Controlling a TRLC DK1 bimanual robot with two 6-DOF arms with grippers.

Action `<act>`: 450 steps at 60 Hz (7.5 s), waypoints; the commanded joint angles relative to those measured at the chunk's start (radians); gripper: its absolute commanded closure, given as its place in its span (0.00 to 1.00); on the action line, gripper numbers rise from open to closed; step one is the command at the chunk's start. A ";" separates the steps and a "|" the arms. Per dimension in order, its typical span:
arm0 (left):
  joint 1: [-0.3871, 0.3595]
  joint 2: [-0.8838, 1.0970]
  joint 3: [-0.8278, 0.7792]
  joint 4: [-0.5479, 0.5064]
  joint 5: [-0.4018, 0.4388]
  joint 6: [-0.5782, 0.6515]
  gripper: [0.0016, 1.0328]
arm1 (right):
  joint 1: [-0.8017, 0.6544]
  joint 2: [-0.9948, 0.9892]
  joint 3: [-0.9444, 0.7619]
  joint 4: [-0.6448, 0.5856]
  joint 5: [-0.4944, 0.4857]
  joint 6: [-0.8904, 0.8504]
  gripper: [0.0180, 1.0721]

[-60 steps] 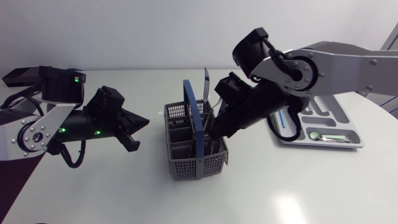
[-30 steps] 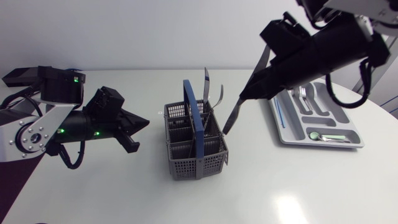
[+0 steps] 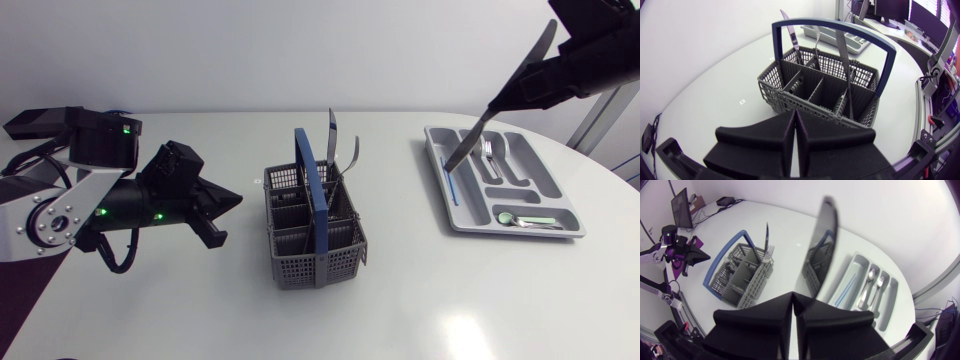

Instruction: Sort the cutlery from the basket into the organizer compartments.

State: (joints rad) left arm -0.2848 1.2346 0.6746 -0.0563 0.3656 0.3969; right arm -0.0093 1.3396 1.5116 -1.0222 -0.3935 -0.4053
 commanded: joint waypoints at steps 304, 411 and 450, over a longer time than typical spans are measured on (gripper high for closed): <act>-0.080 -0.058 0.039 -0.057 -0.096 -0.003 0.97 | -0.580 1.348 1.167 -0.423 -0.016 0.082 0.04; -0.231 0.066 0.082 0.012 -0.163 -0.066 0.97 | 0.285 0.110 -0.380 0.355 -0.107 0.298 0.08; -0.248 0.092 0.094 0.038 -0.174 -0.079 0.97 | 0.512 0.308 -0.137 0.254 0.081 0.620 0.07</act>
State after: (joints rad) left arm -0.5335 1.3121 0.7418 -0.0246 0.1993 0.3393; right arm 0.4854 1.6024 1.3560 -0.7498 -0.3344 0.1661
